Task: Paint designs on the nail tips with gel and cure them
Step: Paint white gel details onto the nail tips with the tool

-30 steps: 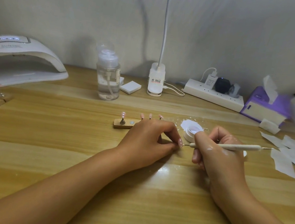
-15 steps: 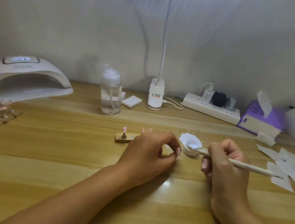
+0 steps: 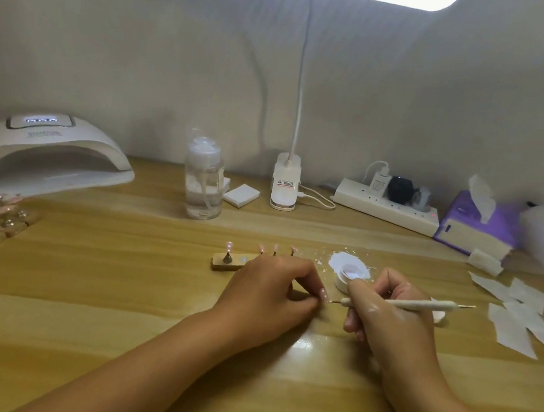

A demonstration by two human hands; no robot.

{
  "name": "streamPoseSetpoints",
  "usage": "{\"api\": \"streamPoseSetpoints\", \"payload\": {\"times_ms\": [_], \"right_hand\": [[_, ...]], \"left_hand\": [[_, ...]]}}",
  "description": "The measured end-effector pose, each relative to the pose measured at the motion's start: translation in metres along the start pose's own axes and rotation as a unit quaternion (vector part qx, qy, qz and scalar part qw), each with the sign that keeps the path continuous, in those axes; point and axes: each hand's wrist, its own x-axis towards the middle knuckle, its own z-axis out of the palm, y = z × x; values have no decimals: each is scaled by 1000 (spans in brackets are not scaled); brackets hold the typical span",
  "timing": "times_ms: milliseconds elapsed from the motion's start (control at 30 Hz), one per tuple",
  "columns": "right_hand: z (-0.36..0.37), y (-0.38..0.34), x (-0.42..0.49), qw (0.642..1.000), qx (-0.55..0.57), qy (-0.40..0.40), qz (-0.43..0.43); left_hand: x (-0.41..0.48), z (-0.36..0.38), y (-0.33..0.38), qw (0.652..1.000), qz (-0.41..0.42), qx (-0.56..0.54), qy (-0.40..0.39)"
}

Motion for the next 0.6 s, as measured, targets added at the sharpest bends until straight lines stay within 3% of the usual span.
{"api": "streamPoseSetpoints", "payload": {"times_ms": [600], "right_hand": [[0,-3,-1,1000,4,-8,5]], "left_hand": [[1,-1,0,1000,15,12,-1]]}}
